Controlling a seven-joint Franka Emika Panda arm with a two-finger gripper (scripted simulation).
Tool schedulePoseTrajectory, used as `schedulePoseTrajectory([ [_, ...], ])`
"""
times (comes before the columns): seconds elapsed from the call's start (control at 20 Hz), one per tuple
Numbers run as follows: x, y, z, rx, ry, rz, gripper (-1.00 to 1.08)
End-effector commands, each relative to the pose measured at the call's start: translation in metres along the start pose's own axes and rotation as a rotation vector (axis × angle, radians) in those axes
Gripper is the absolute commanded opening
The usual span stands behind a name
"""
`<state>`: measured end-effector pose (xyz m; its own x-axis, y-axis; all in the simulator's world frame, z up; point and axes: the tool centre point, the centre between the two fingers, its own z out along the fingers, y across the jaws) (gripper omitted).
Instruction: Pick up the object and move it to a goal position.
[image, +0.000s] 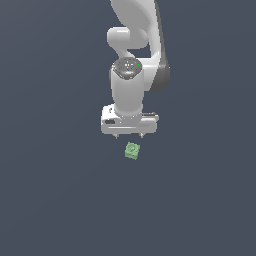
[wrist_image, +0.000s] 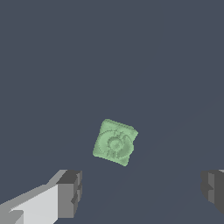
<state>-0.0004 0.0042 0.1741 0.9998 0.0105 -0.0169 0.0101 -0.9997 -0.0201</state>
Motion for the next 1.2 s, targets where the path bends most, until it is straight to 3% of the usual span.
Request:
schedulePoseTrajectory([
  [0.0,0.0,-0.001,0.006,-0.001,0.001,0.02,1.0],
  [0.7,-0.004,-0.012,0.065,-0.013,0.014,0.24,1.0],
  [1.15,-0.006,-0.015,0.083,-0.017,0.02,0.309,1.0],
])
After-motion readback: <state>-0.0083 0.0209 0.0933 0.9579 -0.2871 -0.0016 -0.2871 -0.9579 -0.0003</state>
